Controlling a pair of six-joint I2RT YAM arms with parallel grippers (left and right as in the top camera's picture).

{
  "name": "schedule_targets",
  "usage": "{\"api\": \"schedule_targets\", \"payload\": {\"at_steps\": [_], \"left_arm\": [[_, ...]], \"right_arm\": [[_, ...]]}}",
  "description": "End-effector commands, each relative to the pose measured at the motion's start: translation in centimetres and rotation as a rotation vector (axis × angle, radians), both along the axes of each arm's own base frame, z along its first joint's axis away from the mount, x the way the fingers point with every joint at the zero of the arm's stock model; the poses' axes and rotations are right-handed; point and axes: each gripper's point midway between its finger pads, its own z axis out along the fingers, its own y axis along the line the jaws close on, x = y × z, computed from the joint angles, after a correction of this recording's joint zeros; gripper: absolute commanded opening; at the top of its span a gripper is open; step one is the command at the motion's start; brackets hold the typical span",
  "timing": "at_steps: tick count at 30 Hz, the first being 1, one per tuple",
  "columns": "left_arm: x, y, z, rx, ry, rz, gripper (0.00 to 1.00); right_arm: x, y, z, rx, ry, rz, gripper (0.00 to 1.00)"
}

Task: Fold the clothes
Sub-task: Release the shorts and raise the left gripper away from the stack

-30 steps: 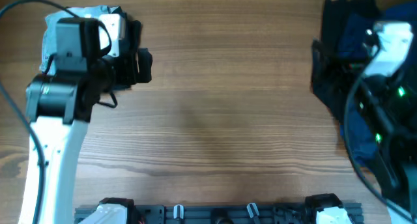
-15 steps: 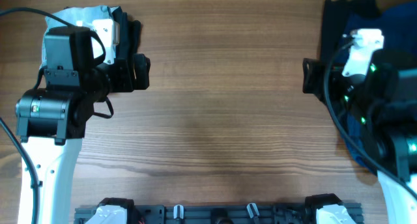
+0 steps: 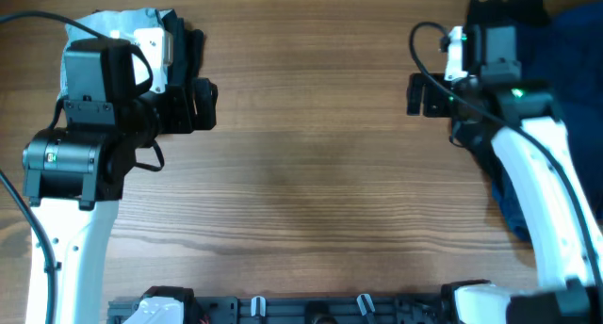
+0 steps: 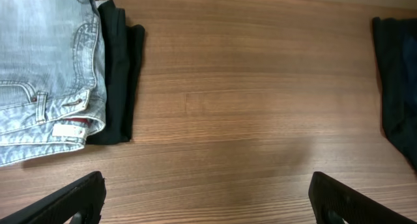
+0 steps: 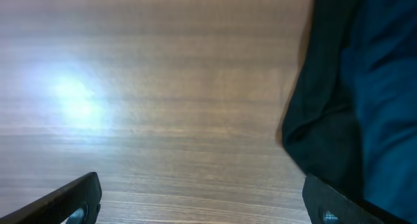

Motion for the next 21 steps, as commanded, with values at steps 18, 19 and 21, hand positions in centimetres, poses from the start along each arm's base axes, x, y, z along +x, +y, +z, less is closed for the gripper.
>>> {"api": "schedule_targets", "payload": {"at_steps": [18, 19, 21], "left_arm": [[-4.7, 0.4, -5.4, -0.134, -0.709, -0.012, 1.0], [-5.1, 0.6, -6.2, -0.131, -0.718, -0.006, 1.0], [-5.8, 1.0, -7.7, -0.122, -0.729, 0.014, 1.0]], "right_arm": [[5.0, 0.4, -9.2, -0.03, 0.122, -0.005, 1.0], [5.3, 0.4, -9.0, -0.028, 0.108, -0.005, 1.0], [5.6, 0.5, -8.9, -0.026, 0.093, -0.006, 1.0]]}}
